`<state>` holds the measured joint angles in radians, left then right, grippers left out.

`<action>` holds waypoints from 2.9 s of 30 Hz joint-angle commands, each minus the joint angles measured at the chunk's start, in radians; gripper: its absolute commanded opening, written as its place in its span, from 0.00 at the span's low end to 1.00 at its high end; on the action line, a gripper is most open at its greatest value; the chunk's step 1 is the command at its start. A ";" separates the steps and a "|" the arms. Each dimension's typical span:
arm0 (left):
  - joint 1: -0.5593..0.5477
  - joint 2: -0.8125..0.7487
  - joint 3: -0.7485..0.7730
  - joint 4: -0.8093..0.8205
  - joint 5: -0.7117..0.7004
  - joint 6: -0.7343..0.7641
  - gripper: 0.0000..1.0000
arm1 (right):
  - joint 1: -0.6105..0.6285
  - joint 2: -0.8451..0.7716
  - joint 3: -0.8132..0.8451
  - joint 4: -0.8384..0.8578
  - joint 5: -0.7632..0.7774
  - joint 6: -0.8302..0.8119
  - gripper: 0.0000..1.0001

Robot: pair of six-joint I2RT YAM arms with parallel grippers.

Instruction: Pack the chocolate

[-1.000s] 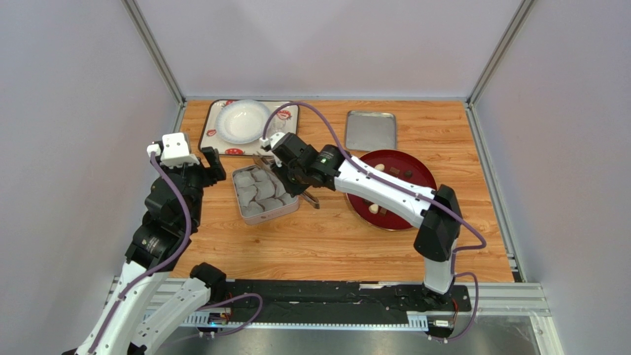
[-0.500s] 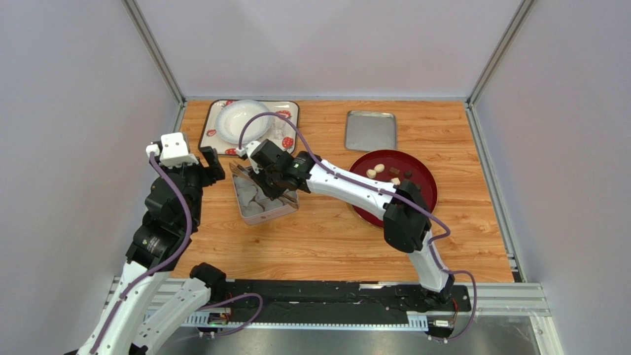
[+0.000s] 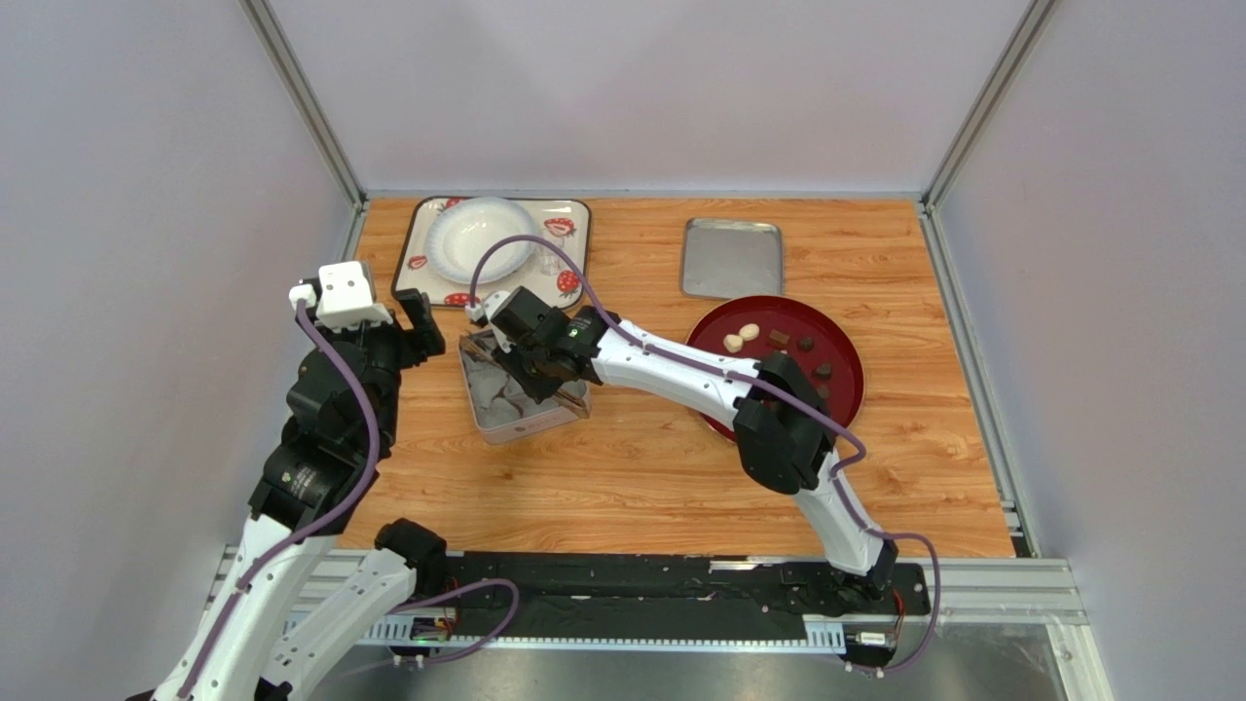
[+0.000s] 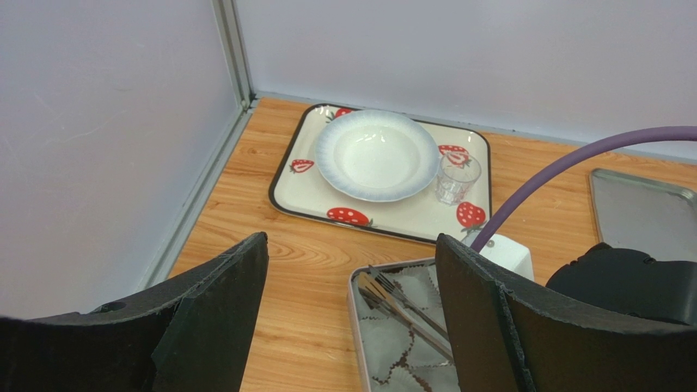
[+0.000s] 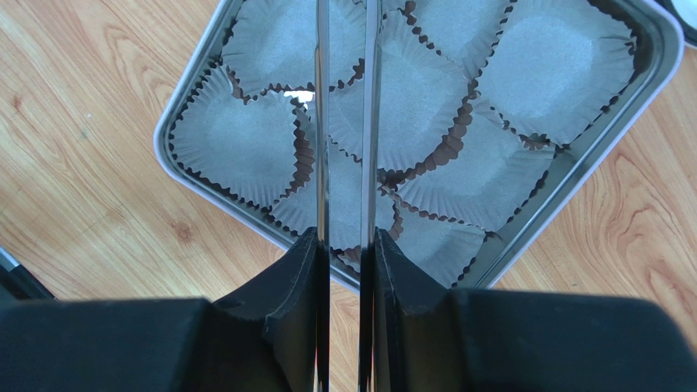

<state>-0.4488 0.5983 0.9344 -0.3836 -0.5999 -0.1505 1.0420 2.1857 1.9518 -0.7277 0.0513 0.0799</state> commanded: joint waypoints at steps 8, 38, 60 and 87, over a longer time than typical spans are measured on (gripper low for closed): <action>0.007 0.006 -0.002 0.028 0.012 -0.004 0.83 | 0.000 0.029 0.056 0.030 0.028 -0.005 0.28; 0.009 0.001 -0.002 0.026 0.014 -0.007 0.83 | -0.007 -0.173 0.006 0.011 0.013 0.038 0.33; 0.009 0.011 -0.002 0.026 0.052 -0.011 0.83 | -0.284 -0.779 -0.683 -0.185 0.162 0.316 0.31; 0.009 0.021 0.001 0.020 0.057 -0.011 0.83 | -0.543 -0.807 -0.860 -0.127 0.048 0.316 0.43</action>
<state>-0.4446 0.6132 0.9344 -0.3843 -0.5537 -0.1516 0.5026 1.3624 1.0683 -0.9165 0.1127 0.4023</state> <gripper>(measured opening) 0.833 0.433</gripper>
